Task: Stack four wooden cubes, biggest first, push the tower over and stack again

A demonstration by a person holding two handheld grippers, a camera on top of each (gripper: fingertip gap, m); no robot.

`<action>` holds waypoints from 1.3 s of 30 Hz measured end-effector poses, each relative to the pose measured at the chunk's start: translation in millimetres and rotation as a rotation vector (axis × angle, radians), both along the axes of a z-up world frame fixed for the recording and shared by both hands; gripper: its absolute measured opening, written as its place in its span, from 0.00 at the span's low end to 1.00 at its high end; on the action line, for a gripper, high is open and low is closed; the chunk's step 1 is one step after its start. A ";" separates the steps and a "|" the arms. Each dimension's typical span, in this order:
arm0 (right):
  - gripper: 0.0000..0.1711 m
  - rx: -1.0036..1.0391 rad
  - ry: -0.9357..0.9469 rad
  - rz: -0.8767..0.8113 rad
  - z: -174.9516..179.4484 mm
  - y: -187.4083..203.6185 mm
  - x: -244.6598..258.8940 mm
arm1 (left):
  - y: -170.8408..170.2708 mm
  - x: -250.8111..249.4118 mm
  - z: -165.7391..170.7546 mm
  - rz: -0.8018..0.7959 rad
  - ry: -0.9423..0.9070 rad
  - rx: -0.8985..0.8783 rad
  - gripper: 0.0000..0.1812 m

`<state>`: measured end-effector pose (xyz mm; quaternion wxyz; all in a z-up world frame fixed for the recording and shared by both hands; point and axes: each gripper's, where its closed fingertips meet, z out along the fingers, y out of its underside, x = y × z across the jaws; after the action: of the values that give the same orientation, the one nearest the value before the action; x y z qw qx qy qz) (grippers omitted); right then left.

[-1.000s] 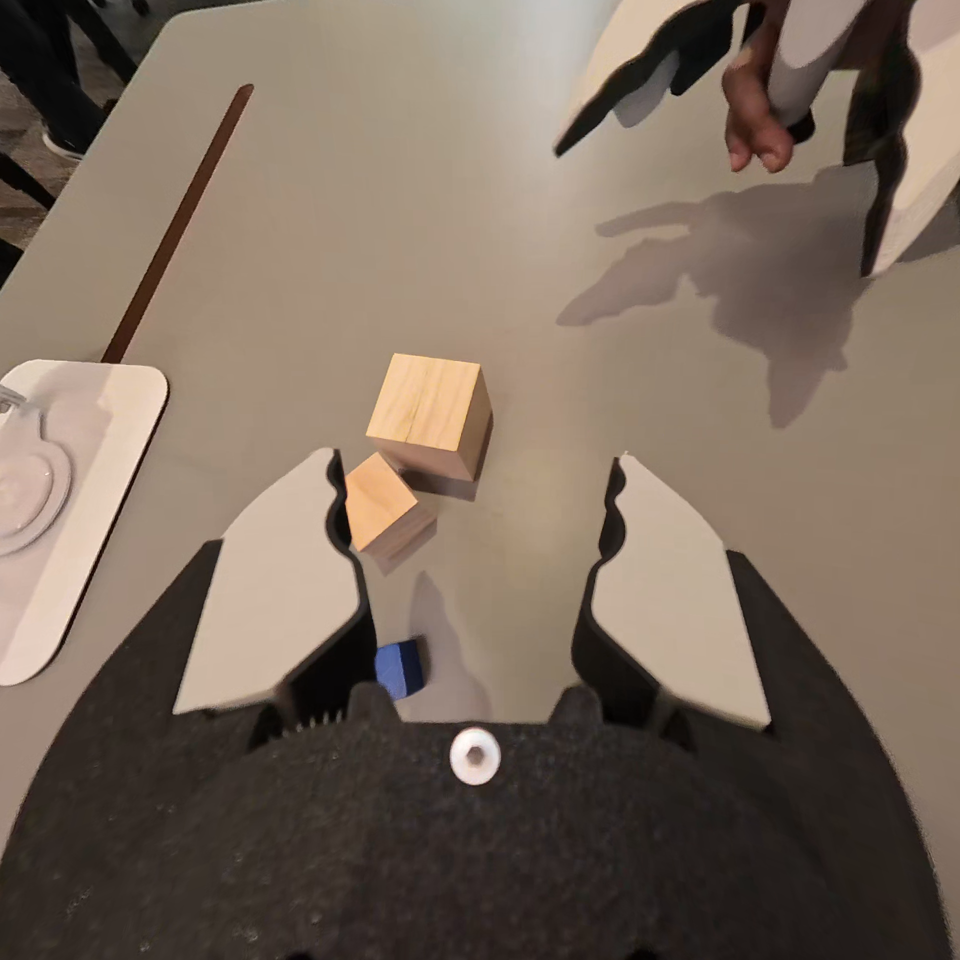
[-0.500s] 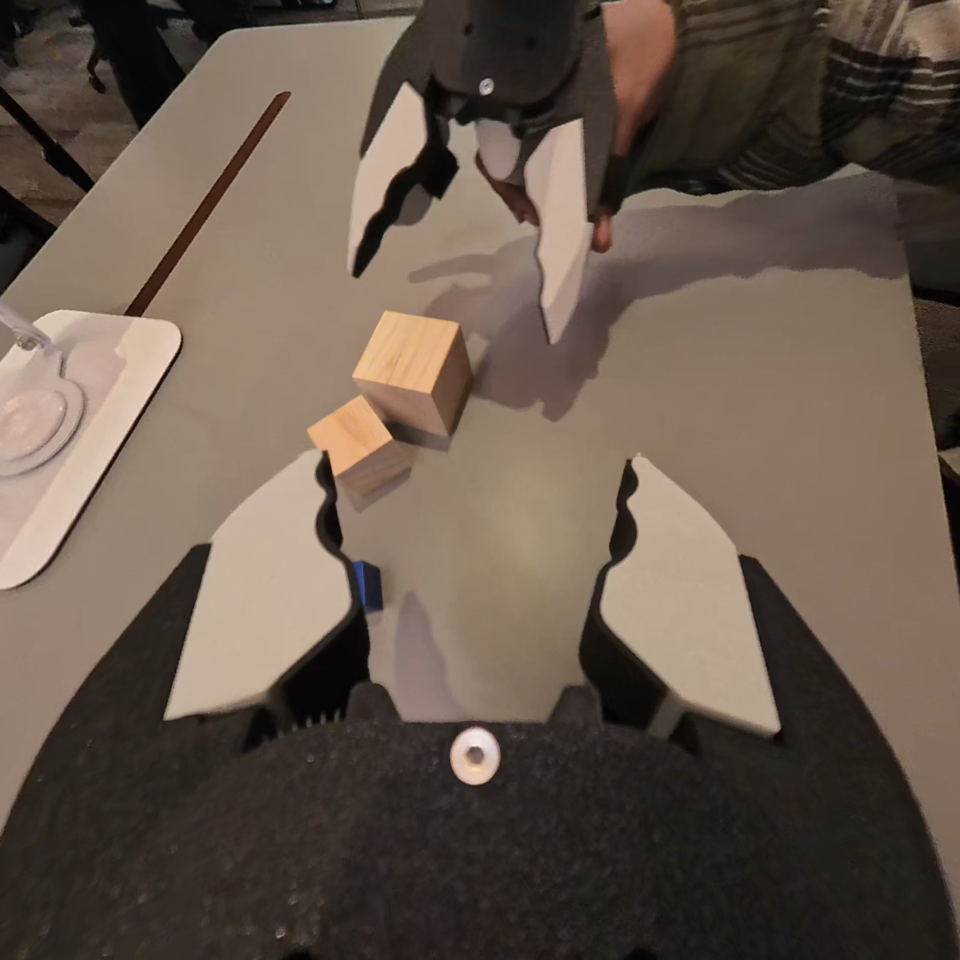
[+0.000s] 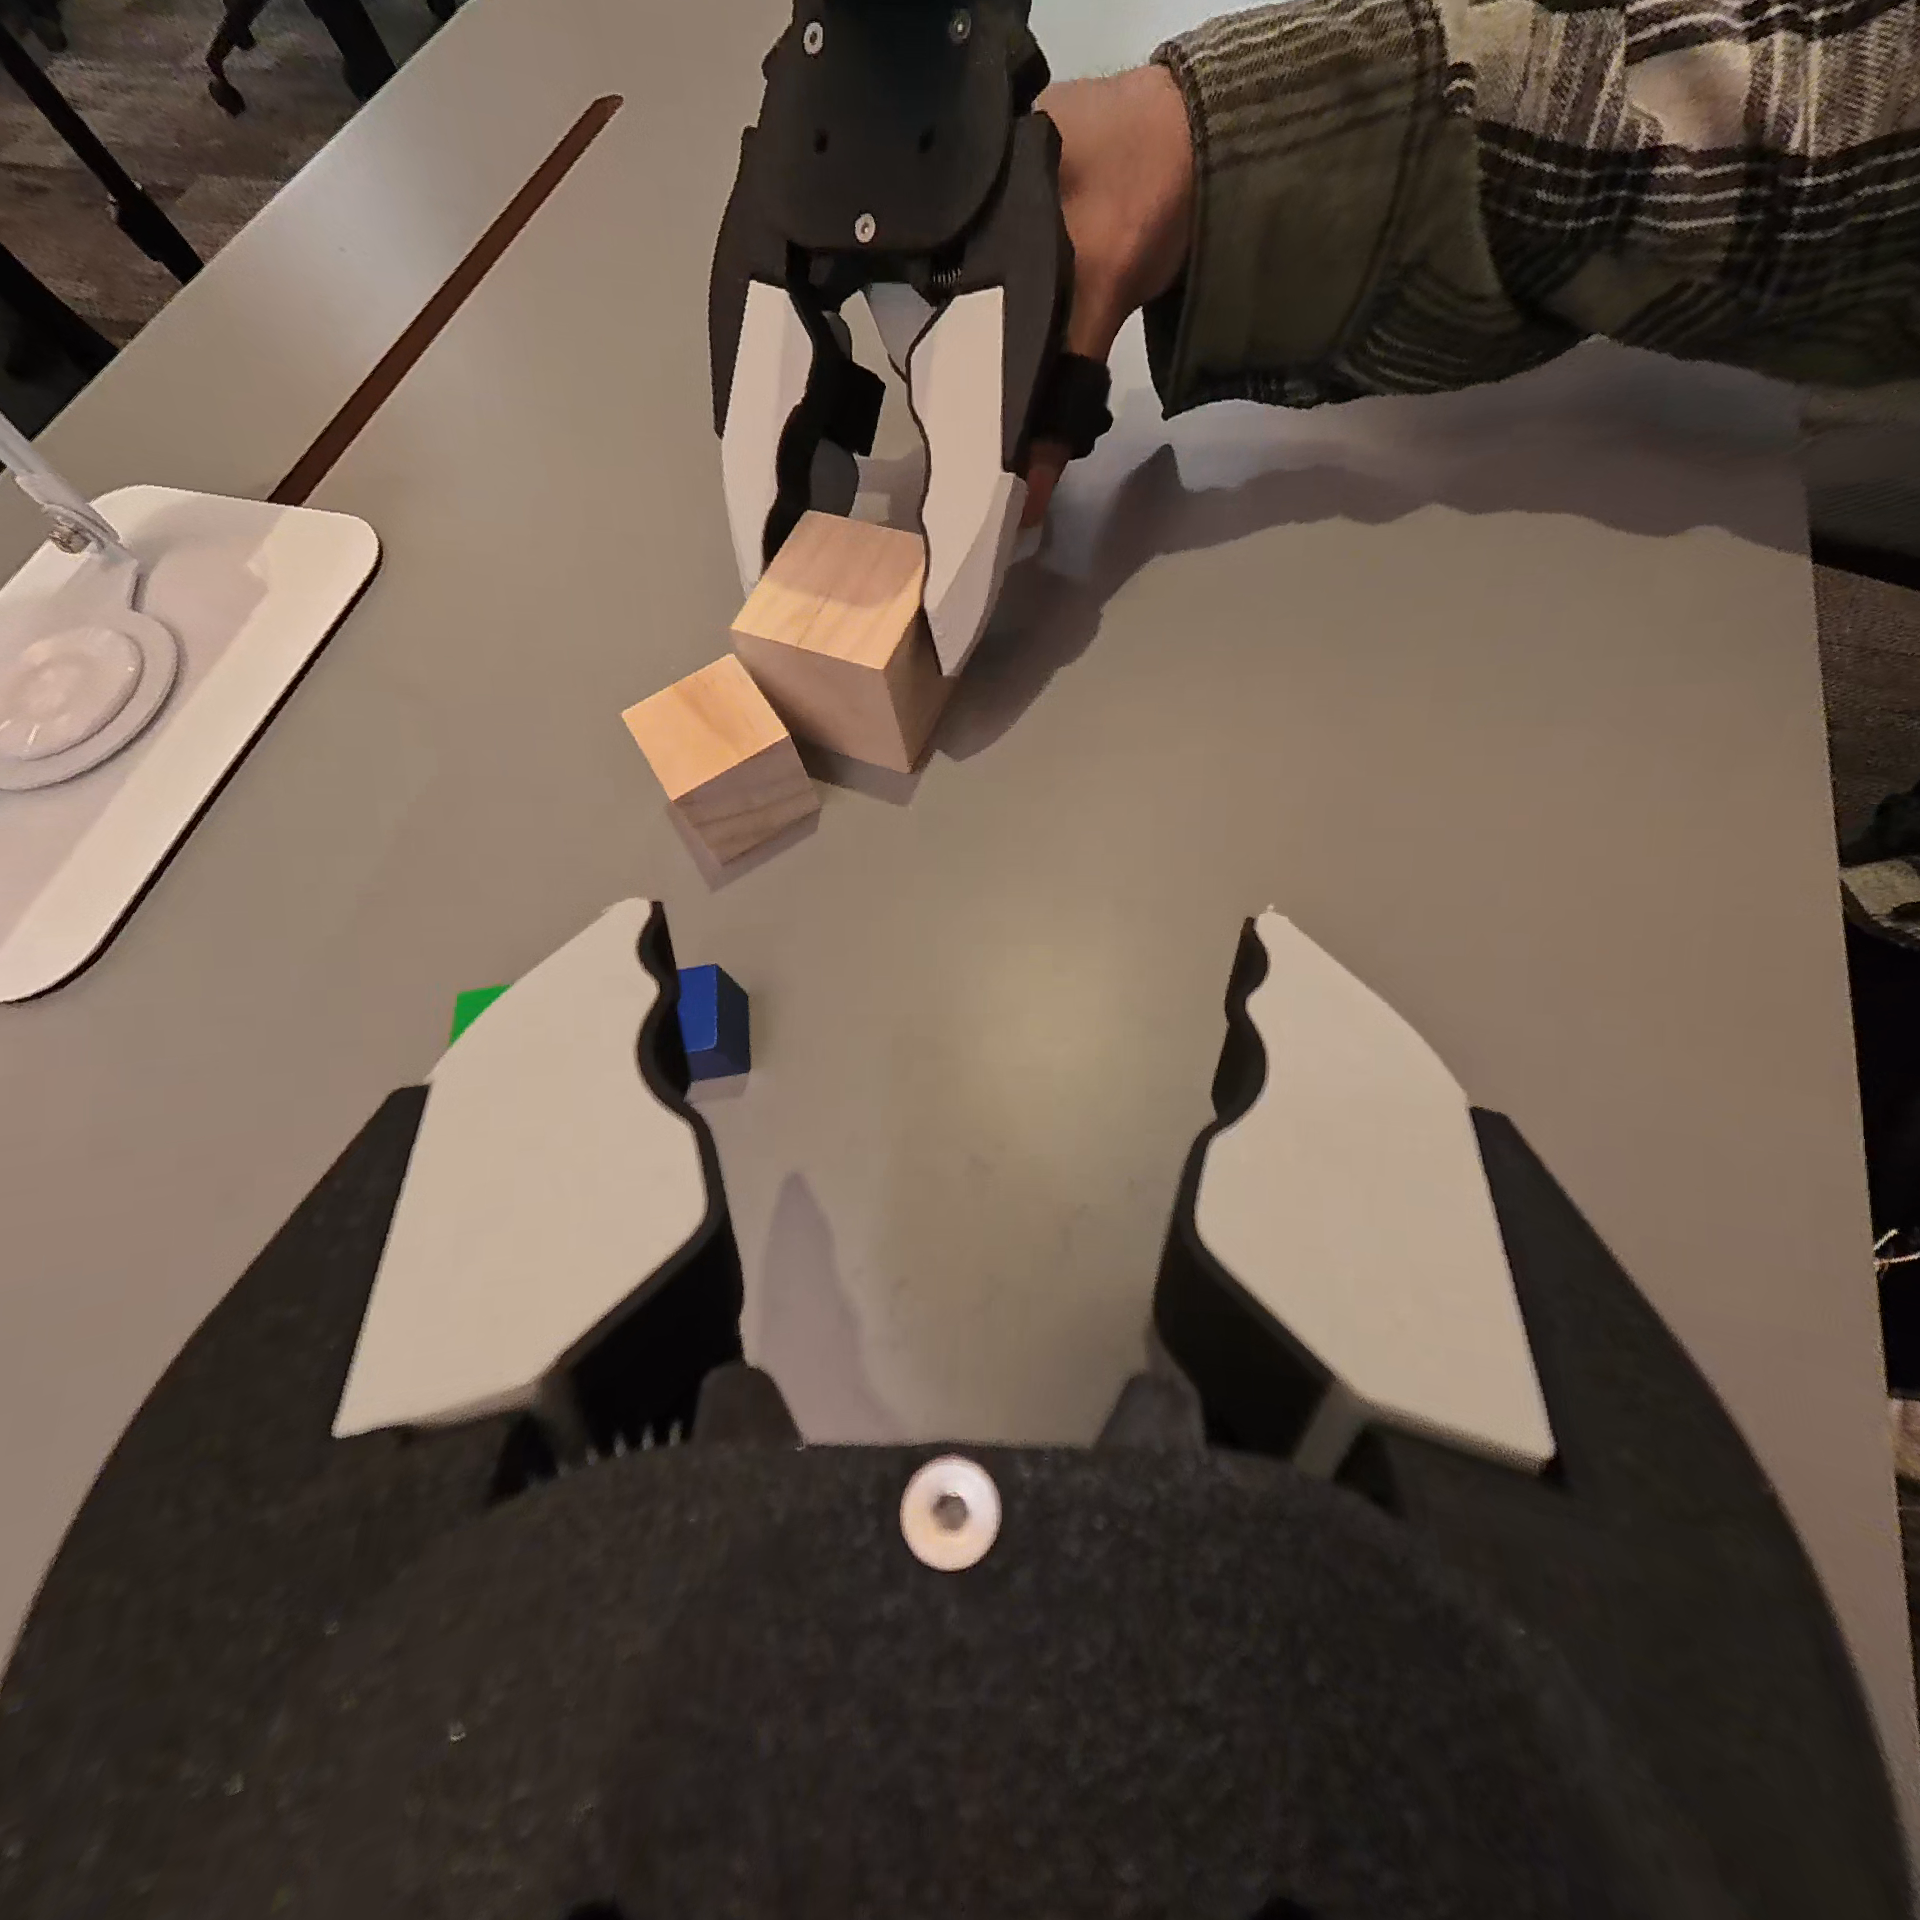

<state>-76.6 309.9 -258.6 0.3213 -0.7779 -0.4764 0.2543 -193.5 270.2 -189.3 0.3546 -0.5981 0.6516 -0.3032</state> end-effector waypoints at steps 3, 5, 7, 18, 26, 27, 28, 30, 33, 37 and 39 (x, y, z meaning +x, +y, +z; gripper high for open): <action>0.36 0.003 -0.015 0.035 0.0 -5.6 -2.6 | 0.6 0.2 1.2 -0.001 -0.004 0.005 0.55; 0.36 0.009 -0.022 0.055 0.5 -9.1 -4.6 | 0.4 0.8 1.9 -0.002 -0.005 0.007 0.55; 0.36 0.013 -0.027 0.069 0.7 -12.4 -6.6 | -0.2 1.5 2.3 -0.004 -0.006 0.004 0.55; 0.36 0.033 -0.011 0.123 12.7 -35.3 -32.0 | -2.9 3.9 -1.0 -0.011 0.003 -0.009 0.54; 0.36 -0.010 -0.021 0.109 -0.7 -39.0 -34.5 | -4.2 4.0 -3.8 -0.017 0.015 -0.015 0.54; 0.36 -0.010 -0.014 0.104 -0.7 -38.6 -34.4 | -4.2 3.8 -4.3 -0.017 0.016 -0.016 0.54; 0.36 -0.006 -0.013 0.102 -0.7 -38.2 -34.1 | -4.0 3.4 -4.8 -0.016 0.017 -0.017 0.54; 0.36 -0.010 -0.013 0.099 -0.7 -38.3 -34.2 | -3.3 3.2 -5.7 -0.014 0.018 -0.020 0.54; 0.41 -0.005 -0.001 0.094 1.3 -37.1 -35.7 | -3.1 4.0 -5.3 -0.015 0.013 -0.024 0.54; 0.54 0.046 0.038 0.066 17.5 -32.1 -34.5 | 1.4 6.2 -3.1 -0.017 0.016 -0.019 0.54; 0.56 0.073 0.056 0.047 30.7 -32.8 -29.7 | 7.7 8.8 -1.4 -0.028 0.027 -0.004 0.54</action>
<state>-106.2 277.0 -227.9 0.3567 -0.7467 -0.4943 0.2661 -184.7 277.8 -190.7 0.3402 -0.5935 0.6641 -0.3015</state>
